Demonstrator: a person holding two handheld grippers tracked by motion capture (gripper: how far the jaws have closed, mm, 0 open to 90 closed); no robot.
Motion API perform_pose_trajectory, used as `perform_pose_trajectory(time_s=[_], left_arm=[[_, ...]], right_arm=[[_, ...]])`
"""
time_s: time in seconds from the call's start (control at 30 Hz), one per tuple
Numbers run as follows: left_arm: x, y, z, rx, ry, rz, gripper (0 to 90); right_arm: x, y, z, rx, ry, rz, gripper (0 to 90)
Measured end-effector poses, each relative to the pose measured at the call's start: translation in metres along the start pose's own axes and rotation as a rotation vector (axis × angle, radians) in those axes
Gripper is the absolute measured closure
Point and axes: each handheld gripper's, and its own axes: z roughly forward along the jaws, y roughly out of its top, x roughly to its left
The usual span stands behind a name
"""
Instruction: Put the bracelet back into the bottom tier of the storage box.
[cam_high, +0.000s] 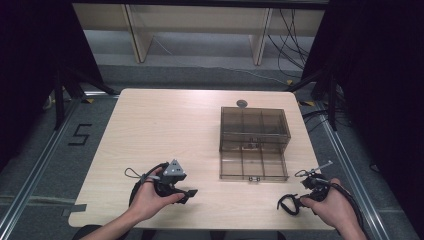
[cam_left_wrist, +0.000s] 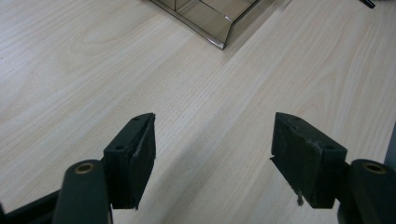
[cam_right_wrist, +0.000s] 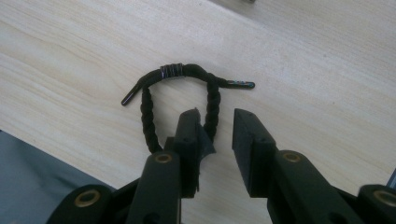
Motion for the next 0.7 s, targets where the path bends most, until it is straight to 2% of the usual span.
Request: perform_pose_trajectory(time_s=[0.07,0.1,0.13,0.17,0.2,0.23,0.27,0.33,0.37,0.47,0.5,0.53,0.57,0.6,0.63,0.7], left_arm=[[0.000,0.000,0.000,0.001,0.001,0.004,30.8],[0.000,0.000,-0.001,0.002,-0.003,0.019,30.8],[0.000,0.000,-0.001,-0.001,-0.003,0.018,30.7],[0.000,0.000,-0.001,0.000,-0.002,0.018,30.7],[-0.001,0.000,0.000,-0.002,0.005,0.017,30.6],[0.000,0.000,-0.001,0.004,0.001,0.028,30.6],[-0.001,0.000,-0.001,0.003,0.003,0.028,30.4],[-0.001,-0.001,-0.001,0.003,0.008,0.028,30.3],[-0.001,0.000,-0.001,0.003,0.005,0.032,30.3],[-0.001,0.000,-0.001,0.003,0.004,0.032,30.2],[0.000,0.000,-0.001,0.004,0.008,0.033,30.2],[-0.001,0.000,-0.001,0.005,0.010,0.034,30.2],[-0.001,0.000,-0.001,0.005,0.010,0.034,30.2],[-0.001,0.000,-0.001,0.004,0.011,0.035,30.2],[-0.002,-0.001,0.000,0.001,0.008,0.015,30.2],[-0.002,0.000,-0.001,0.000,0.007,0.019,30.2]], right_arm=[[0.000,0.000,0.001,0.013,-0.017,-0.015,72.1],[0.003,0.000,0.002,-0.002,-0.006,0.022,72.3],[0.000,0.001,0.001,0.025,-0.008,-0.022,72.5],[0.004,0.002,0.001,0.016,0.012,0.015,72.9],[0.006,0.003,-0.002,0.034,0.038,0.029,73.3],[0.006,0.003,-0.002,0.034,0.038,0.029,73.3],[0.003,0.006,-0.002,0.027,0.030,-0.018,74.1],[0.002,0.007,-0.001,0.020,0.022,-0.027,74.3],[0.001,0.011,0.000,0.045,0.021,-0.042,74.7],[0.002,0.014,0.001,0.055,0.040,-0.038,75.1],[0.001,0.015,0.003,0.047,0.027,-0.049,75.2],[0.001,0.017,0.004,0.069,0.020,-0.053,75.6],[0.001,0.017,0.004,0.069,0.020,-0.053,75.6],[0.003,0.020,0.004,0.099,0.044,-0.024,75.8],[0.001,0.020,0.007,0.077,0.028,-0.049,75.9],[0.001,0.022,0.007,0.093,0.013,-0.055,76.1]])
